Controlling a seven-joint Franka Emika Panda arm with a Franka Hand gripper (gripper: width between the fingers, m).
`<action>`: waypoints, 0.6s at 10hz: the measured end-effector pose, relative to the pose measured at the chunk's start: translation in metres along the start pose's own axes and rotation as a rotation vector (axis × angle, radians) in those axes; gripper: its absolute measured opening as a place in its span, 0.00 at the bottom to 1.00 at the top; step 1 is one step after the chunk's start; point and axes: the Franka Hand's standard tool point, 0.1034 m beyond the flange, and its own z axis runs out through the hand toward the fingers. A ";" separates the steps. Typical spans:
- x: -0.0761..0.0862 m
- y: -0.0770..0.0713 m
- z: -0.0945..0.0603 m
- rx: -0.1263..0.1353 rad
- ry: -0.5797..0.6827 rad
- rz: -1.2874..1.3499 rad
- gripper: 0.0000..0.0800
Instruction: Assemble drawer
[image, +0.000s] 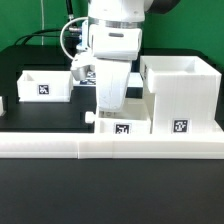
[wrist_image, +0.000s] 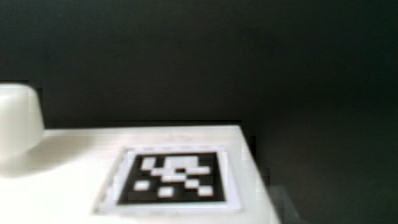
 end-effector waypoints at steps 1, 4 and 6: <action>0.000 0.000 0.000 0.000 0.000 0.001 0.05; 0.006 -0.001 0.000 -0.003 -0.004 -0.001 0.05; 0.005 -0.001 0.000 -0.001 -0.006 0.007 0.05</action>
Offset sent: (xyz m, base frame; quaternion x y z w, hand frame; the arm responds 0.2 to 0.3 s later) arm -0.0021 0.0207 -0.0002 -0.0055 -0.0162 -0.0444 0.9989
